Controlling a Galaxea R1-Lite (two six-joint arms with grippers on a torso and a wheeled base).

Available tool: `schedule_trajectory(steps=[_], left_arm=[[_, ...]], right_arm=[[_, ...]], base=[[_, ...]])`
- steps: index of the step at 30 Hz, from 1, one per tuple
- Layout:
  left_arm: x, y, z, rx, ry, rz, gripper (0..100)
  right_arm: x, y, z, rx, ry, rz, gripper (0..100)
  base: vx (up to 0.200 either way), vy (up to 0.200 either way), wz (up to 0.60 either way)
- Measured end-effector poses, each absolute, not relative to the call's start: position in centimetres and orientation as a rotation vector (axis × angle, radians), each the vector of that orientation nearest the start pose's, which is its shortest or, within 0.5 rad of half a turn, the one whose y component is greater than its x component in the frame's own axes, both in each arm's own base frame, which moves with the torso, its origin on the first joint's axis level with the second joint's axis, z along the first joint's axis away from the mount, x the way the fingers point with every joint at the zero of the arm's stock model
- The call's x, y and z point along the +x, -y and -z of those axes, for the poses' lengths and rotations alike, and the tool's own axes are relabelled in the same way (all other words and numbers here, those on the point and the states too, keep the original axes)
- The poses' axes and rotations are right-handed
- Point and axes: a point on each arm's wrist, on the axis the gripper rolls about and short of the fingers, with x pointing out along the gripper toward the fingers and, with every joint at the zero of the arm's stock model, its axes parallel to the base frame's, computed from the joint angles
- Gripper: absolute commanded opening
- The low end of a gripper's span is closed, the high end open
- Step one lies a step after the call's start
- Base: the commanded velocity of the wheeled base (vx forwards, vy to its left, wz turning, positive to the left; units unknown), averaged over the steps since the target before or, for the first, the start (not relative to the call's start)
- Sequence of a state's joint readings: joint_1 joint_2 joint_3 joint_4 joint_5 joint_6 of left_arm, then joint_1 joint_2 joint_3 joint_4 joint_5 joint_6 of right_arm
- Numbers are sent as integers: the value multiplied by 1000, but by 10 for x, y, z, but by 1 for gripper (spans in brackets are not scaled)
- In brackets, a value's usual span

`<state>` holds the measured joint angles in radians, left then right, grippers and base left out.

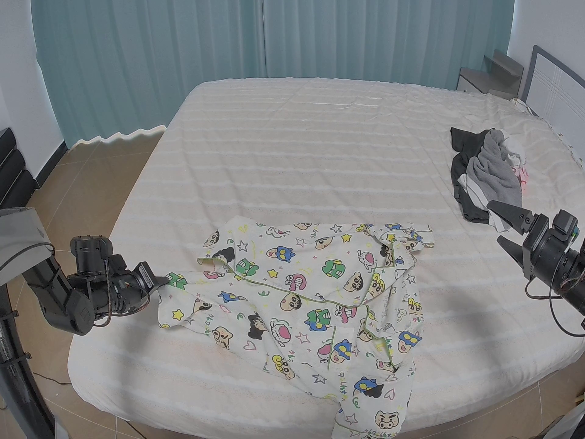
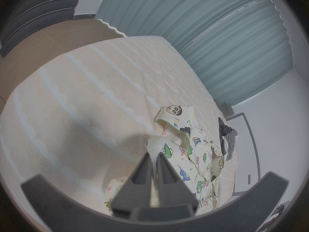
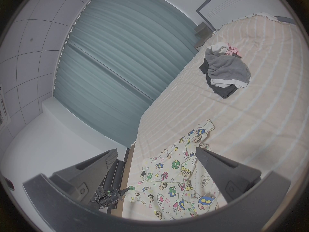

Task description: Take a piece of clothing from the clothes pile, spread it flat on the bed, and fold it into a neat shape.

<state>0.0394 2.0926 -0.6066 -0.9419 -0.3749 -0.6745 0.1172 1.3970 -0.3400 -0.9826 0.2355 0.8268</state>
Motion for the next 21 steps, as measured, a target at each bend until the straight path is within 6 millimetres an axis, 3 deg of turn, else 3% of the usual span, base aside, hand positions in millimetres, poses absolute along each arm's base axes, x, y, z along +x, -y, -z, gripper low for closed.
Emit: schedule_trajectory(steps=[10,14,21], left_arm=[[338,-32,-29,-787,-598,27,100],[327,-45,-25,-801,-627,55,100],[293,-57,-24,-684,-663,315,100]], right_arm=[[200,-30,-171,822,-226,-303,100],[200,-30,-171,822,-227,-303,100],[200,-30,-170,822,-229,-303,100]], base=[[0,0,0],[0,0,0],[0,0,0]])
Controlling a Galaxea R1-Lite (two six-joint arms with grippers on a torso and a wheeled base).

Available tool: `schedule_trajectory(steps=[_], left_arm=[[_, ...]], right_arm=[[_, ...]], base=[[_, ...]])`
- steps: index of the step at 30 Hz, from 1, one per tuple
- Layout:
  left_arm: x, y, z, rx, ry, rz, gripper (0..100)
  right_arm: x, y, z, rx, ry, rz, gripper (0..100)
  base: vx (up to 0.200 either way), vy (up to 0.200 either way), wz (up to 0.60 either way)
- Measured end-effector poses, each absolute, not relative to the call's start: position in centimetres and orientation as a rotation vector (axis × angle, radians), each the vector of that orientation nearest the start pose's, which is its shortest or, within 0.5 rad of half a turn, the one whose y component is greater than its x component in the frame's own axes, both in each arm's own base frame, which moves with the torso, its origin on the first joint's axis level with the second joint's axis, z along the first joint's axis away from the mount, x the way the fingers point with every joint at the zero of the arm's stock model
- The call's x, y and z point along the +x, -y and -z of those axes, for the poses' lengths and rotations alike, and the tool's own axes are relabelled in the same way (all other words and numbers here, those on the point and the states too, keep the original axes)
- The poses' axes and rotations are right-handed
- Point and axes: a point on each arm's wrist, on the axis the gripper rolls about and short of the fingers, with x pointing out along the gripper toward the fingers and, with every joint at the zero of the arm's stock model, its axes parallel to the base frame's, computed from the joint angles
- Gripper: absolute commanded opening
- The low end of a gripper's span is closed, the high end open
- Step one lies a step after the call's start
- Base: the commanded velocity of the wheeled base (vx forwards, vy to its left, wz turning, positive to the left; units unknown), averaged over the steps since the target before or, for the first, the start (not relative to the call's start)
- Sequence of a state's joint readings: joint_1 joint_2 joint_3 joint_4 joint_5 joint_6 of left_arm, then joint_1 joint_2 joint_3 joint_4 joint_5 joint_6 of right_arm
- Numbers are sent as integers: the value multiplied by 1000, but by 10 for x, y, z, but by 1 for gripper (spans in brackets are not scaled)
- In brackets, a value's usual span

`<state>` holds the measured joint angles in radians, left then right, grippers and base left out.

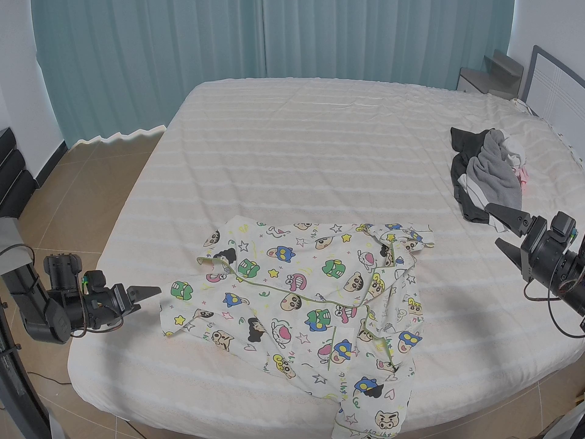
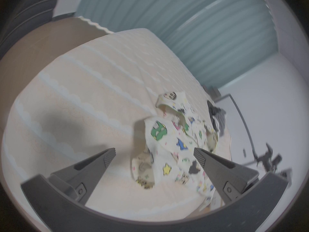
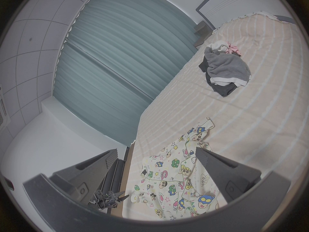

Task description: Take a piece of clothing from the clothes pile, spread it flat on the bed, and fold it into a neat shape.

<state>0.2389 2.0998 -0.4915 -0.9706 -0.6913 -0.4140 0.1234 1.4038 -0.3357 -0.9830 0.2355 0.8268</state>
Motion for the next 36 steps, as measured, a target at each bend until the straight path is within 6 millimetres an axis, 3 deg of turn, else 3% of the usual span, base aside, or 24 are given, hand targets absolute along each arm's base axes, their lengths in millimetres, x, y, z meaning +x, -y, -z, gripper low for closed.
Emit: schedule_trajectory(steps=[7,17,25,36], left_arm=[[268,-57,-20,-392,-622,463,100],[257,-46,2,-93,-564,662,100],[260,-27,21,-57,-563,756,100],[275,-24,28,-78,-585,719,100]], right_arm=[[199,-31,-170,822,-234,-306,100],[199,-32,-169,821,-240,-311,100],[198,-33,-169,821,-241,-312,100],[197,-34,-168,820,-246,-318,100]], base=[[0,0,0],[0,0,0],[0,0,0],[0,0,0]])
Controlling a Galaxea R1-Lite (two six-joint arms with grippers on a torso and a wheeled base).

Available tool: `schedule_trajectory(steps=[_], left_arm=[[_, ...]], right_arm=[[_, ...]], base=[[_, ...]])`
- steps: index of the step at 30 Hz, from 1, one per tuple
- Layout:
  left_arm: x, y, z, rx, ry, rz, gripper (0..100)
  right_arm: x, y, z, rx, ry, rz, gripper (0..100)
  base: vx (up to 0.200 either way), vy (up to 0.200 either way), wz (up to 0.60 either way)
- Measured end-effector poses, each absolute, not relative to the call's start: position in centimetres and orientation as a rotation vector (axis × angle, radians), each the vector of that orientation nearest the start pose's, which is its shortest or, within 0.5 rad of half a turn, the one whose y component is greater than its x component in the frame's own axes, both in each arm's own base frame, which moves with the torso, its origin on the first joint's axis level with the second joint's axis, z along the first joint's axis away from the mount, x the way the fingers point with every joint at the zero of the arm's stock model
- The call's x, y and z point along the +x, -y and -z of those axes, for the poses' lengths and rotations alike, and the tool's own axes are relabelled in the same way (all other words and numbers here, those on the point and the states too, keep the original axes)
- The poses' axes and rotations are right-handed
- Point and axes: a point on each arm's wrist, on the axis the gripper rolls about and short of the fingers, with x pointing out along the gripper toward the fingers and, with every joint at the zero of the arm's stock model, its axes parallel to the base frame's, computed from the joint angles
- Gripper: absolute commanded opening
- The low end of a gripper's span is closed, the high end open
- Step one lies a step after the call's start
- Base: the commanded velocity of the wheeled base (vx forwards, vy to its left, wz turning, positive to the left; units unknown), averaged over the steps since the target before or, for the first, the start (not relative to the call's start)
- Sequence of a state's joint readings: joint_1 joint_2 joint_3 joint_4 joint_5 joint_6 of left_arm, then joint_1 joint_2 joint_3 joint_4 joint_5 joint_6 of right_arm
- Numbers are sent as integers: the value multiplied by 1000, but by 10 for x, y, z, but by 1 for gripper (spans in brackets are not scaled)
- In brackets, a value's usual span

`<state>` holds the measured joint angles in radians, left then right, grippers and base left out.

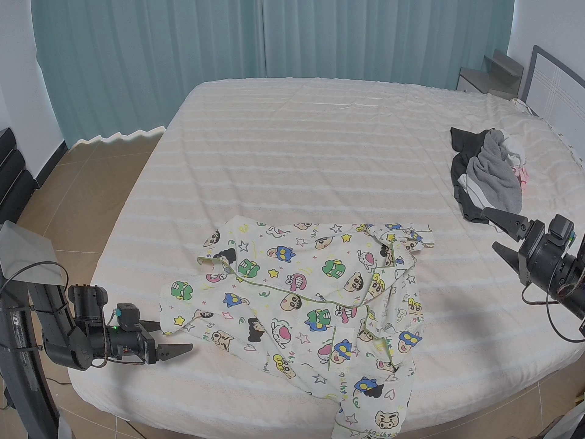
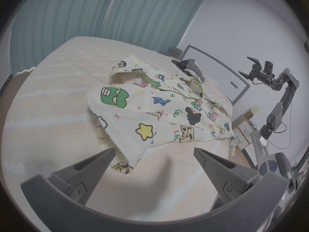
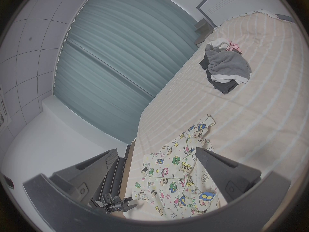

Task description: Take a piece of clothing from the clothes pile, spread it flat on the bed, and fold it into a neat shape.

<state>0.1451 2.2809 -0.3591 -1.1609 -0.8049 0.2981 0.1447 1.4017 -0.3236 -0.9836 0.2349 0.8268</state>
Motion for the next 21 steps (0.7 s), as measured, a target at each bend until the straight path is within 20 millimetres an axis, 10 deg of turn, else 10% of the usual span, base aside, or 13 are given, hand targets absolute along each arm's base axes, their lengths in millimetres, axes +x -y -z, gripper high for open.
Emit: schedule_trajectory(steps=[1,2,21], left_arm=[[277,-24,28,-82,-584,716,100],[278,-24,29,-86,-583,715,0],[272,-21,28,-155,-647,675,0]], right_arm=[[197,-34,-168,820,-248,-320,100],[197,-35,-167,820,-249,-320,100],[195,-38,-166,819,-262,-332,100]], base=[[0,0,0],[0,0,0],[0,0,0]])
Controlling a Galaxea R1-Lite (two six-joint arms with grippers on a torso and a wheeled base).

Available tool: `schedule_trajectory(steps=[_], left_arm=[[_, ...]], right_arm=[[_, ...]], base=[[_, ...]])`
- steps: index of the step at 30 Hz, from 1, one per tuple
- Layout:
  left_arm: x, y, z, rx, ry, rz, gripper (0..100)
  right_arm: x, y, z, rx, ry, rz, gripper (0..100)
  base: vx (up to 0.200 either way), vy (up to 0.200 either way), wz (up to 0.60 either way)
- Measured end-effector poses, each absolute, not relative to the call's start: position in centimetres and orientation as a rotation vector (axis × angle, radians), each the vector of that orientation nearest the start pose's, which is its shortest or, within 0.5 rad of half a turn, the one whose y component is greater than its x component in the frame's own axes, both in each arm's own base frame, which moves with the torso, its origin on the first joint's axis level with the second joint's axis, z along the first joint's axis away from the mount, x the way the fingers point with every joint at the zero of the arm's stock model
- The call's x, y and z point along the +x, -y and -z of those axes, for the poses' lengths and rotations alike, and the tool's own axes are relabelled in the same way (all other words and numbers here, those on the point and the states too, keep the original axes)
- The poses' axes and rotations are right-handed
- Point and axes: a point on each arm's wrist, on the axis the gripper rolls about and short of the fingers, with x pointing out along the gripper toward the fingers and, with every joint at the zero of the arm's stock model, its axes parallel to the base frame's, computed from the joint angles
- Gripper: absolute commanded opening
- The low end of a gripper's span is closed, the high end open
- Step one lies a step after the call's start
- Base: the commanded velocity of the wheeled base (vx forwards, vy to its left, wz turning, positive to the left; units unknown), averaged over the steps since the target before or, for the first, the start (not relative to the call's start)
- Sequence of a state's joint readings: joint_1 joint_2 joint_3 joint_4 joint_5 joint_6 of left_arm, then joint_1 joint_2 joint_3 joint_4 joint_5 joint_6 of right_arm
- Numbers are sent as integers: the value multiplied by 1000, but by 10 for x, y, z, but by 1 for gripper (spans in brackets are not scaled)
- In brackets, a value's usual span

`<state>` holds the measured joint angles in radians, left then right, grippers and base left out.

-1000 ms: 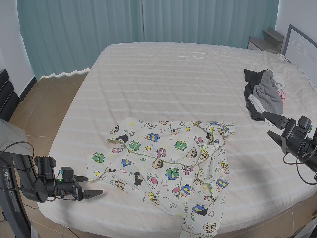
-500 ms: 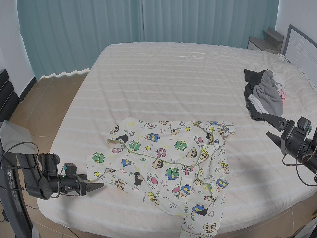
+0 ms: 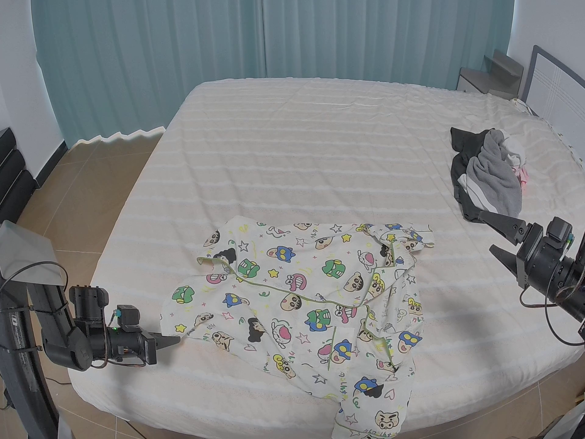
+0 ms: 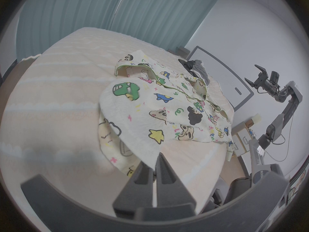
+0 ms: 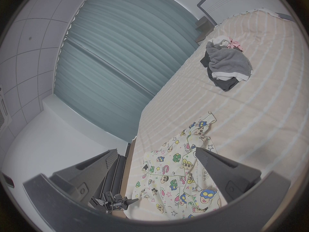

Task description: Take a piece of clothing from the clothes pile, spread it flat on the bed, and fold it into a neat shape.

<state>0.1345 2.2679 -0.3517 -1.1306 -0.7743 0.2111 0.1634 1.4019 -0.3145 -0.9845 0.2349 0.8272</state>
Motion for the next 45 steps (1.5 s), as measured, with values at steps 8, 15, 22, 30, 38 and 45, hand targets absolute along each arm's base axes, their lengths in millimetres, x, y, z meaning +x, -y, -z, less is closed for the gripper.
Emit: schedule_trajectory(steps=[8,15,22,30,38,45], left_arm=[[256,-24,17,-228,-764,652,0],[250,-30,2,-266,-819,628,0],[247,-37,-6,-291,-852,602,0],[235,-49,-4,-267,-927,614,0],[237,-68,-8,-272,-945,588,0],[238,-76,-10,-285,-928,570,0]], right_arm=[[195,-39,-165,818,-269,-336,100],[194,-39,-164,817,-272,-339,100],[194,-40,-164,817,-275,-343,100],[194,-40,-164,817,-276,-344,100],[194,-41,-160,814,-294,-341,100],[201,-41,-145,773,-354,-314,100]], base=[[0,0,0],[0,0,0],[0,0,0],[0,0,0],[0,0,0],[0,0,0]])
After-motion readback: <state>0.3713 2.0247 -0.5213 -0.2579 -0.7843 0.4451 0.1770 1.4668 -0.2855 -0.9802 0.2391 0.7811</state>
